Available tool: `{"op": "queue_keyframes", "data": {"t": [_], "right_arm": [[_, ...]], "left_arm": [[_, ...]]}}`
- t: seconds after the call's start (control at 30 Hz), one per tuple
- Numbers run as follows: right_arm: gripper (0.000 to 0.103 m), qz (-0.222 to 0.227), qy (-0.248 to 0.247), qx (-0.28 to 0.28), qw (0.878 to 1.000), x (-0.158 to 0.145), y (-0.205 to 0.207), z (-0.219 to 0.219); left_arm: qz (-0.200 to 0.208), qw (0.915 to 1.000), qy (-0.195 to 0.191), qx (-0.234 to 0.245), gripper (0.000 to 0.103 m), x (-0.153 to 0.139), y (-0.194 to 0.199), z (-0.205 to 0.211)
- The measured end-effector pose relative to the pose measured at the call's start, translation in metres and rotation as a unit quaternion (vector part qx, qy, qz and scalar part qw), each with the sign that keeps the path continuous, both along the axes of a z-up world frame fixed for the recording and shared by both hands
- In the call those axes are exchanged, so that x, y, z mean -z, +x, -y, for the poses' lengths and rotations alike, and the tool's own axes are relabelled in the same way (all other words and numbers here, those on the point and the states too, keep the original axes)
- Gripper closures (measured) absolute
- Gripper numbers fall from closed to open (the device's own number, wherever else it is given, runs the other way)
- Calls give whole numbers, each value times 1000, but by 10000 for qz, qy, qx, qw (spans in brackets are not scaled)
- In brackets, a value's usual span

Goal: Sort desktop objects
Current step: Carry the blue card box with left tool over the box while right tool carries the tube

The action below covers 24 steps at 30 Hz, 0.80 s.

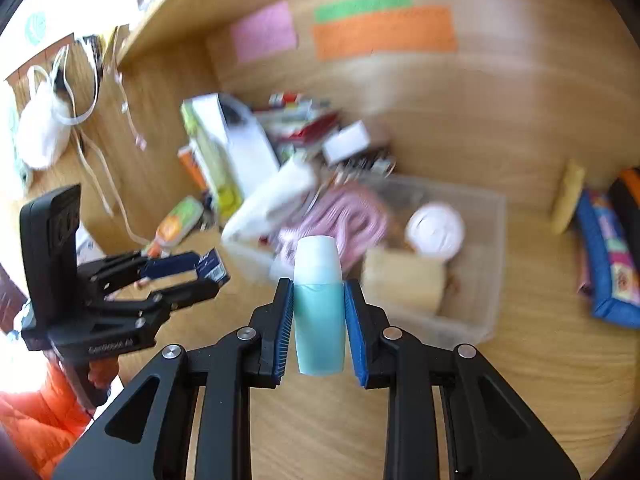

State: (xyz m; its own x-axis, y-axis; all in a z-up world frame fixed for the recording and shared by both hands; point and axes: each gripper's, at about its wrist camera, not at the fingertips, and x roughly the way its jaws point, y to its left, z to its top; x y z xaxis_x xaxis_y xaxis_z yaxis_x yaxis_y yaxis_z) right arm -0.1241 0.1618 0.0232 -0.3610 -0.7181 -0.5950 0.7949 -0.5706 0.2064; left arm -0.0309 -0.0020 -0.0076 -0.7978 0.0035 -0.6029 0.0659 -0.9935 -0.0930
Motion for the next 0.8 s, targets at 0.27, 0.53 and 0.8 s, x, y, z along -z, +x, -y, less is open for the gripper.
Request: {"op": "queue_keyframes", "data": {"t": [0.27,0.53,0.8], "right_arm": [[80,-425,-46,438,9981,-22,-26,-6],[80,-349,-65,523,9980,-28,-51,4],[80,-515,-165,791,9954,-36,-68,-4]], "left_arm": [[-356,9994,40,-18,55,-28,-26,-11],[-550,9985,46,-41,55,-49,-49,-13],[-351,9993,2,152,55,-47,-77,-27]]}}
